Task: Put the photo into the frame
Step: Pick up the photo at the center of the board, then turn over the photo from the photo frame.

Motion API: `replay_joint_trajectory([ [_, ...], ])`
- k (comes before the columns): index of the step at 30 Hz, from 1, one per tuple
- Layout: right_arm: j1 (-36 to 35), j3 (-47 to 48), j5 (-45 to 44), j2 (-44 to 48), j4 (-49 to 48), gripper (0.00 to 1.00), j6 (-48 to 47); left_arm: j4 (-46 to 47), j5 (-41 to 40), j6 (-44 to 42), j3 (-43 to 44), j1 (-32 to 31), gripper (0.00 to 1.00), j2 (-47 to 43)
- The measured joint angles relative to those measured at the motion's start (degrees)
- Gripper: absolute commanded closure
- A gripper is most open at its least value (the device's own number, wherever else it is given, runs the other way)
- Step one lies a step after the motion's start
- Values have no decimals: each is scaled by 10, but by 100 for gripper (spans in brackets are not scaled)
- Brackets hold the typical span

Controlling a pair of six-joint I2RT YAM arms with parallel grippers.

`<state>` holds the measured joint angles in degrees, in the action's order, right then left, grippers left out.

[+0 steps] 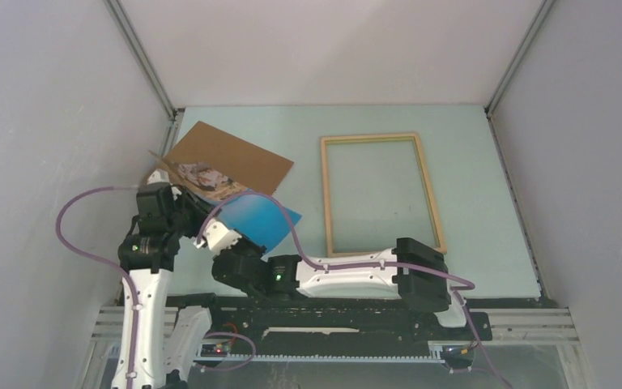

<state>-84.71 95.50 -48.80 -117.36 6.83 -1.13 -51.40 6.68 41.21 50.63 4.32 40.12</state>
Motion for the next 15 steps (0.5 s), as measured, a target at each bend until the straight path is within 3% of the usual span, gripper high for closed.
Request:
replay_joint_trajectory([
  [3,11,-8,30,25,22,100,23,-7,4,-30,56,2,12,13],
  [5,32,-21,71,64,51,100,56,-3,7,-49,95,2,4,18],
  [9,116,-60,179,169,86,100,145,7,16,-74,152,2,0,13],
  [15,348,-192,353,351,97,100,295,31,48,-90,179,2,0,3],
])
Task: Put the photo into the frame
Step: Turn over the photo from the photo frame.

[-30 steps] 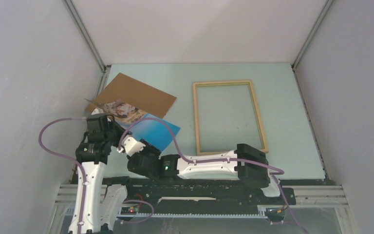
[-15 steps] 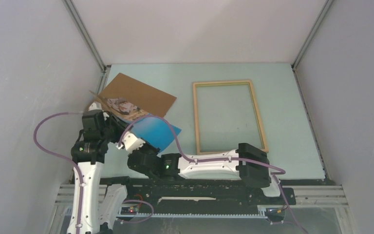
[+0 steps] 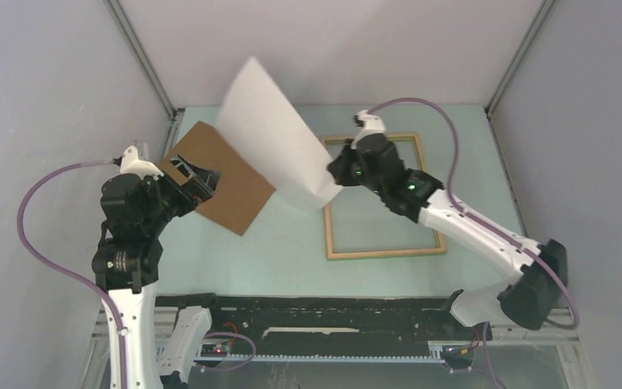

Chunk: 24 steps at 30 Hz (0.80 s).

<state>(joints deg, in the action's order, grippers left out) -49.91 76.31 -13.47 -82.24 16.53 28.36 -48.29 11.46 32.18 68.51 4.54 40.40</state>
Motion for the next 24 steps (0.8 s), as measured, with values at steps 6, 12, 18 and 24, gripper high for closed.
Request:
replay_joint_trajectory([
  [6,202,-160,165,109,31,100,96,14,40,-3,-2,0,0,25],
  [12,409,-282,282,169,73,100,111,49,87,0,-45,0,0,27],
  [18,562,-297,371,153,119,100,47,67,123,4,-81,-1,0,28],
  [24,644,-297,410,132,177,100,-27,89,141,8,-107,-13,0,28],
])
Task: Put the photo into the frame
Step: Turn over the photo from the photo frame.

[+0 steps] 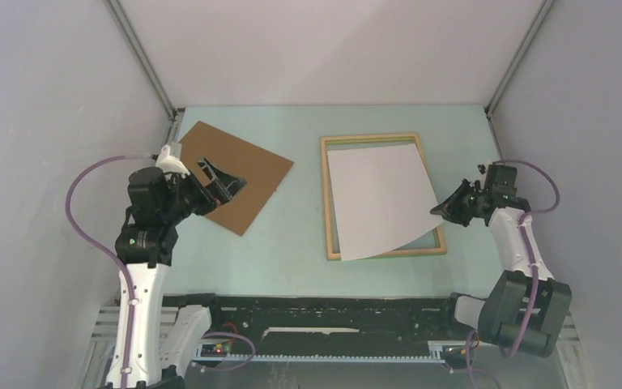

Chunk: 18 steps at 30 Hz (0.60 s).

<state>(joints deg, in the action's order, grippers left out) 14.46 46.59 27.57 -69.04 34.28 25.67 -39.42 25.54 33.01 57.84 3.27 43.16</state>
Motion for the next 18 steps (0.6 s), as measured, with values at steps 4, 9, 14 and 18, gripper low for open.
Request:
replay_joint_trajectory([
  [4,24,0,3,-5,6,100,-33,18,7,1,-21,-16,0,11],
  [9,12,-1,19,-41,-19,100,-46,25,12,2,-37,-24,0,33],
  [14,-13,-16,21,-54,-61,100,-41,34,12,1,-37,-24,0,33],
  [18,-17,-29,13,-54,-96,100,-29,43,12,2,-44,-24,0,33],
])
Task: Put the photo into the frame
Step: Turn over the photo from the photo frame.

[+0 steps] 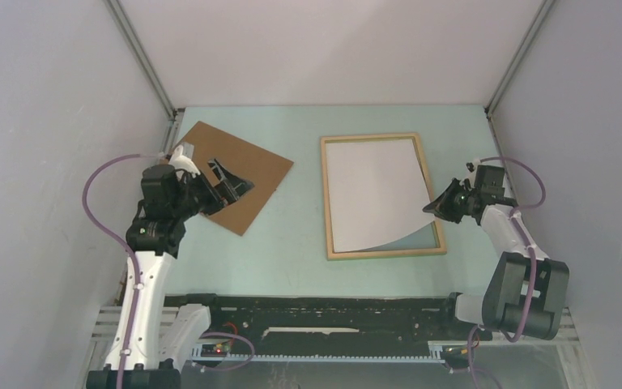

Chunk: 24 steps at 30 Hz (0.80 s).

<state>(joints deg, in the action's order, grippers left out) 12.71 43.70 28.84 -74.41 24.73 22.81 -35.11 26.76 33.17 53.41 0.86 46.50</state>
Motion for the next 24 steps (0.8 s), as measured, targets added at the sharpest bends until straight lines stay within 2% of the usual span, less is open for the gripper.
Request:
replay_joint_trajectory([
  [16,-26,-20,-17,-11,-83,98,19,3,0,4,-14,0,0,2],
  [19,-31,-21,-18,-11,-83,93,20,3,0,4,-19,0,0,3],
  [21,-33,-22,-21,-10,-83,86,21,3,0,4,-20,0,0,4],
  [24,-37,-25,-33,-2,-79,62,23,3,0,4,-20,0,0,4],
])
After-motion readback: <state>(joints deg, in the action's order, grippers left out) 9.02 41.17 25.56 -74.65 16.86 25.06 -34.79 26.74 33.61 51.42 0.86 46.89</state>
